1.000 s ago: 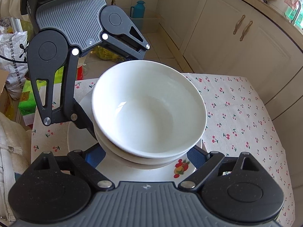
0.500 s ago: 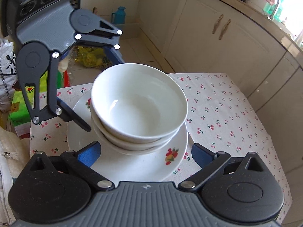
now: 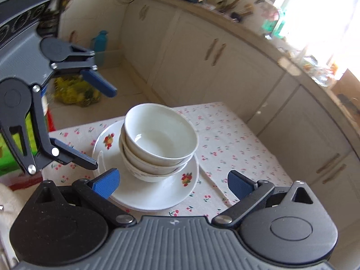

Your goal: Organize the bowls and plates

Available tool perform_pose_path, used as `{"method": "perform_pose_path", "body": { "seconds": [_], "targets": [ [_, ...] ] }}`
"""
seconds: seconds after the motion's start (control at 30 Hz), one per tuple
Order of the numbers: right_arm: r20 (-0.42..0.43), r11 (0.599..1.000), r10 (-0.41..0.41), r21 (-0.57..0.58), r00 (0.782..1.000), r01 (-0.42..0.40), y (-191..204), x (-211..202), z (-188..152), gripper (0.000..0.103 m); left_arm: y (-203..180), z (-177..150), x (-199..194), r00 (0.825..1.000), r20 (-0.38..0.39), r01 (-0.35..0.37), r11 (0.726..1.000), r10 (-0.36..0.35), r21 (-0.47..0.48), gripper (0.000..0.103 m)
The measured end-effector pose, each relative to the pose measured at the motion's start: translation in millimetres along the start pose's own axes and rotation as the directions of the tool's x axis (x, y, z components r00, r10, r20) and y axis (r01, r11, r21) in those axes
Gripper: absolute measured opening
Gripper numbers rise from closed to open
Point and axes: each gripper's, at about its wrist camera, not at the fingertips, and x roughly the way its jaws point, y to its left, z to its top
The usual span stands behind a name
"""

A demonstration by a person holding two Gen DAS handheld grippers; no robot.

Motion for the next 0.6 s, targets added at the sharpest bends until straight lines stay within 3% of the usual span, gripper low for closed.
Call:
{"method": "perform_pose_path", "body": {
  "seconds": [0.1,0.17,0.23,0.33,0.43,0.53,0.6],
  "targets": [
    [-0.017,0.986,-0.072,0.147,0.997,0.073,-0.6,-9.1,-11.9,0.103,-9.5,-6.2,-4.2,0.994,-0.019,-0.112,0.988,0.111,-0.110,0.102],
    [-0.058,0.955,-0.115,0.268,0.992,0.127,-0.3,-10.8,-22.4,0.103,-17.0,-11.6,-7.9,0.985,-0.029,-0.171,0.970,0.169,-0.174,0.102],
    [-0.113,0.900,-0.145,0.398,0.983,0.178,-1.1,-10.3,-36.7,0.103,-23.7,-18.7,-13.6,0.978,-0.027,-0.207,0.947,0.206,-0.247,0.102],
    [-0.210,0.806,-0.144,0.542,0.967,0.238,1.1,-8.5,-58.7,0.103,-33.4,-25.2,-22.5,0.978,-0.047,-0.206,0.914,0.202,-0.349,0.102],
    [-0.240,0.761,-0.166,0.585,0.957,0.279,15.9,-20.2,-75.9,0.103,-46.9,-26.2,-31.0,0.974,-0.064,-0.224,0.908,0.216,-0.353,0.102],
    [-0.235,0.744,-0.201,0.595,0.951,0.304,34.1,-40.0,-82.4,0.103,-60.5,-20.5,-38.0,0.960,-0.085,-0.281,0.912,0.268,-0.299,0.102],
    [-0.228,0.733,-0.239,0.595,0.944,0.329,40.3,-54.0,-82.2,0.103,-64.8,-16.3,-45.4,0.960,-0.076,-0.278,0.916,0.268,-0.289,0.102]
  ]
}}
